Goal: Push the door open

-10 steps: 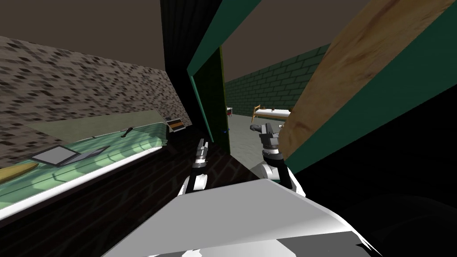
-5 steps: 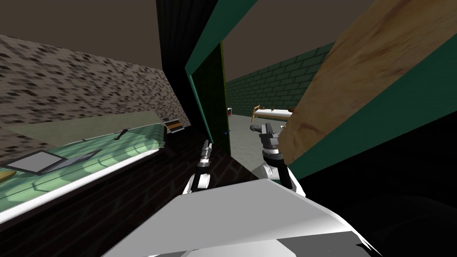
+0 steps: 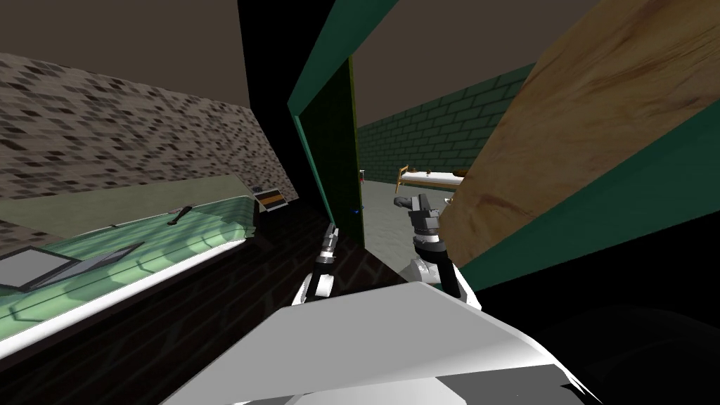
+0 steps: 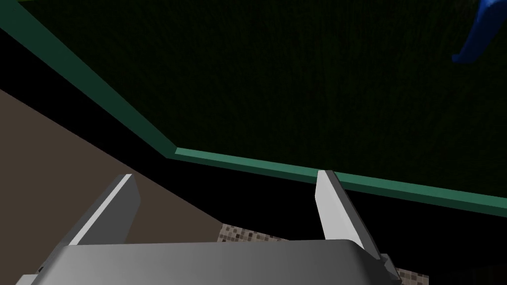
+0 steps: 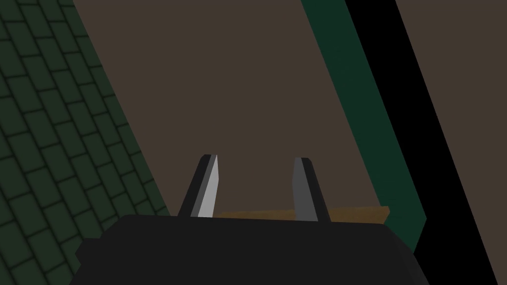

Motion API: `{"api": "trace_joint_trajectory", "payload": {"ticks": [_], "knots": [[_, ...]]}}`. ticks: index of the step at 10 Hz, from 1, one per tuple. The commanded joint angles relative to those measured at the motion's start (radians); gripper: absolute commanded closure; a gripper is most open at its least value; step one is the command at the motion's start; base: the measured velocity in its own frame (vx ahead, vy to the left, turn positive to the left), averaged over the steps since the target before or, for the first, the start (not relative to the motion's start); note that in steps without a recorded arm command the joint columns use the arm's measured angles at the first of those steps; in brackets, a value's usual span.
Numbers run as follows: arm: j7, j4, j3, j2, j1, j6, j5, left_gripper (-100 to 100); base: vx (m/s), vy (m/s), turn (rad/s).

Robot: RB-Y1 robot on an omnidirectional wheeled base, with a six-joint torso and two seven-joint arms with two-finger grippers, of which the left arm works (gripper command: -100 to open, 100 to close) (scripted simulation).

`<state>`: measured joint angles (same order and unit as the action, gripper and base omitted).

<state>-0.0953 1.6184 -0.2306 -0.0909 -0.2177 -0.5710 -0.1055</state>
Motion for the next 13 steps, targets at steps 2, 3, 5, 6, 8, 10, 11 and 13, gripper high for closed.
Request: {"api": "trace_joint_trajectory", "payload": {"ticks": [2, 3, 5, 6, 8, 10, 11, 13], "knots": [[-0.008, -0.05, -0.014, 0.0, 0.019, -0.014, -0.004, -100, 0.093, 0.046, -0.026], [-0.013, -0.078, -0.022, -0.002, 0.03, -0.021, -0.007, -100, 0.044, 0.038, -0.026], [-0.023, -0.134, -0.038, -0.004, 0.053, -0.036, -0.011, -100, 0.082, 0.048, -0.04], [-0.028, -0.162, -0.046, -0.004, 0.064, -0.043, -0.014, -100, 0.092, 0.069, -0.038], [-0.038, -0.219, -0.062, -0.005, 0.087, -0.058, -0.018, -100, 0.091, 0.067, -0.043], [-0.047, -0.275, -0.078, -0.006, 0.11, -0.073, -0.023, -100, 0.101, 0.054, -0.037], [-0.052, -0.303, -0.085, -0.006, 0.121, -0.08, -0.025, -100, 0.102, 0.065, -0.042], [-0.062, -0.357, -0.101, -0.006, 0.143, -0.094, -0.03, -100, 0.082, 0.057, -0.041]]}}
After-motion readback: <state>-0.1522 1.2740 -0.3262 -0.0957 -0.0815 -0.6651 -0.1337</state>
